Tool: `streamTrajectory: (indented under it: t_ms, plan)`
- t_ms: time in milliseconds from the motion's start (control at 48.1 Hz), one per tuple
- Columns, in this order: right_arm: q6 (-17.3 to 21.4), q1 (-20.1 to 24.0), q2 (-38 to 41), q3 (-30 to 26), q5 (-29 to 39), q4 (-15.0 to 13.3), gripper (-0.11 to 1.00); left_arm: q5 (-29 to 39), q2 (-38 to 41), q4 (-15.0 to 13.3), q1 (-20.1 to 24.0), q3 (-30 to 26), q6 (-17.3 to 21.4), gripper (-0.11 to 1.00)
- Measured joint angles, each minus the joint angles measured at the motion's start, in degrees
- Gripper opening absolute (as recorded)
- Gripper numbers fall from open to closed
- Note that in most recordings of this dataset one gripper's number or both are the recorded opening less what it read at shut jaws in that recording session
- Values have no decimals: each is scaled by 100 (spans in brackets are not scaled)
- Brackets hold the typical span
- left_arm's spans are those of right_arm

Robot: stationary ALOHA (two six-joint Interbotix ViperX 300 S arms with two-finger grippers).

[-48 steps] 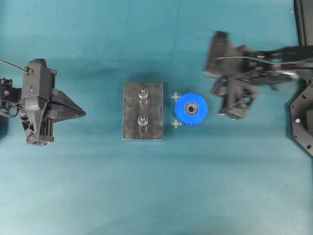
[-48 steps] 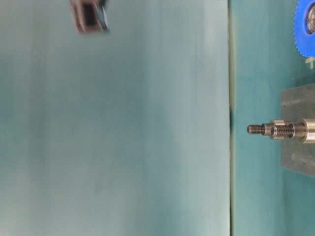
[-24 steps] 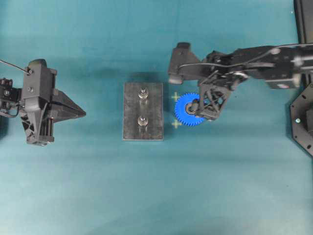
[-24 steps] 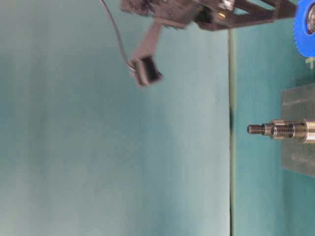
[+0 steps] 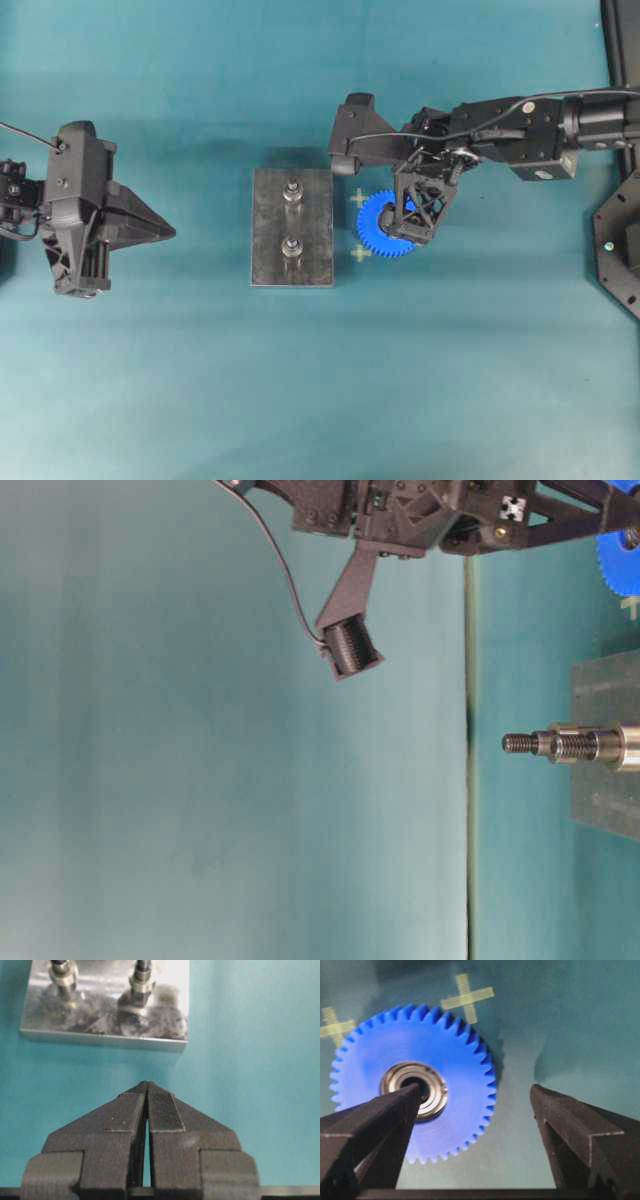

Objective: Fit the large gear onto the shaft.
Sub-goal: 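Lower the right gripper over the blue gear and grip its bearing hub, then lift the blue gear and carry it left over the upper shaft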

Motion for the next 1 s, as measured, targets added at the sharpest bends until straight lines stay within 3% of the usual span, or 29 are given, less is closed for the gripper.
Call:
streamTrajectory:
  t_ms: [498, 582, 727, 997]
  plan:
    - [9, 9, 220, -141, 35, 9, 90, -9, 0, 0, 9, 0, 0, 0]
    - [9, 18, 229, -167, 97, 9, 81, -9, 0, 0, 0, 0, 0, 0]
    - [9, 53, 237, -229, 237, 26, 51, -9, 0, 0, 0, 9, 0, 0]
    - [9, 62, 246, -290, 325, 26, 49, -70, 0, 0, 0, 53, 0, 0]
